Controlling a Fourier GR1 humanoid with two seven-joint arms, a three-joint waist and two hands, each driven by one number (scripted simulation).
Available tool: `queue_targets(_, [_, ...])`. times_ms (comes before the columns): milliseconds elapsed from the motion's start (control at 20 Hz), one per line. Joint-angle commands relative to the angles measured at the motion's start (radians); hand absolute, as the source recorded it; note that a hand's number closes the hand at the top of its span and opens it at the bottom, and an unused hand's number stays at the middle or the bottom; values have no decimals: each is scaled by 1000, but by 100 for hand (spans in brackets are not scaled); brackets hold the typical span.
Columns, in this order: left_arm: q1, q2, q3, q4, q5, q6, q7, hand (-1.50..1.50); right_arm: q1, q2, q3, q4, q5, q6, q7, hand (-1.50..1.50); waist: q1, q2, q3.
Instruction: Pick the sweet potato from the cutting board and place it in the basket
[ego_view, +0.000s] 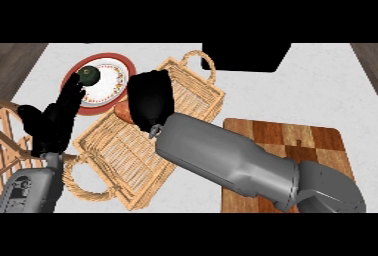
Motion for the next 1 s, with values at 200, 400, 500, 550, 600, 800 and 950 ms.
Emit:
queue_targets(200, [-19,-12,3,-9,-16,21,32,0,39,1,54,46,-7,-40,-20,150,-16,-2,0])
queue_targets(400, [12,10,11,-22,5,-25,15,0,-2,1,87,110,-32,-39,-25,150,16,4,0])
queue_targets(500, [47,-31,-19,-43,-16,3,1,0,10,1,86,84,-36,-26,2,150,4,0,0])
queue_targets(550, [18,-20,-8,-6,-16,-4,-2,0,63,1,113,122,-15,-71,-26,150,-1,2,0])
queue_targets(600, [52,-5,-10,-114,-8,-5,56,0,9,1,63,162,-41,-35,-74,150,9,0,1])
queue_targets(800, [-10,-34,-26,-44,-33,18,53,0,23,1,109,137,-60,-30,-45,150,18,6,0])
queue_targets(950, [-45,18,39,57,-5,-25,-10,0,42,1,90,148,-74,4,-102,150,-11,4,0])
